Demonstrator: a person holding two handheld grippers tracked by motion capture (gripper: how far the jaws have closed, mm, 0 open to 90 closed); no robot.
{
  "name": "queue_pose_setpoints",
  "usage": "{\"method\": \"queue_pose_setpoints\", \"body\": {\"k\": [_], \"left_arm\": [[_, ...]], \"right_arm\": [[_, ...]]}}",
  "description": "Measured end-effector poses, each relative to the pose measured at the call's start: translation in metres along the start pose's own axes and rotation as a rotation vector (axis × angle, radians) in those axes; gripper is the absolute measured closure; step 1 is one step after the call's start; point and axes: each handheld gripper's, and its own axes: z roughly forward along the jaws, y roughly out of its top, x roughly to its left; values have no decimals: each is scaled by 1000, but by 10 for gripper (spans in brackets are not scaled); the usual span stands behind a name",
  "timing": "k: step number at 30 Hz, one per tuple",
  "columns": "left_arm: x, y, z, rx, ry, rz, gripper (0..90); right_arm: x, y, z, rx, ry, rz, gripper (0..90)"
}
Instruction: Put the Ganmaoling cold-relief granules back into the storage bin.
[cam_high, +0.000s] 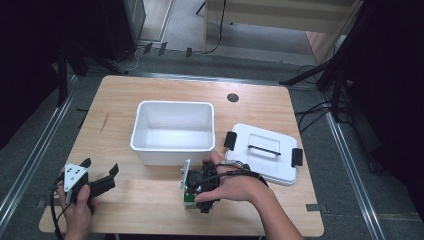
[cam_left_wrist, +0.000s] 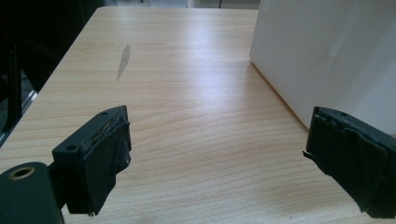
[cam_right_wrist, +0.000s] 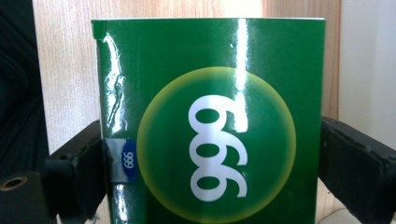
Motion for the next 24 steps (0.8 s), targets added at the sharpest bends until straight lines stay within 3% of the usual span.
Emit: {"method": "queue_pose_setpoints", "body": {"k": [3,6,10,17,24], "left_arm": [[0,0,0,0,-1,2,71],[0,0,0,-1,-2,-2,71],[0,0,0,1,-3,1,71],[0,0,0,0,-2,2,71],[0,0,0,3,-3,2,71]], "right_arm": [[1,1,0,-7,19,-17,134],[4,1,-1,-7,-8,-47,149],[5,2,-4,-7,-10,-66,157],[5,3,-15,-17,9,-64,157],[3,7,-34,-48,-2,-73,158]]}}
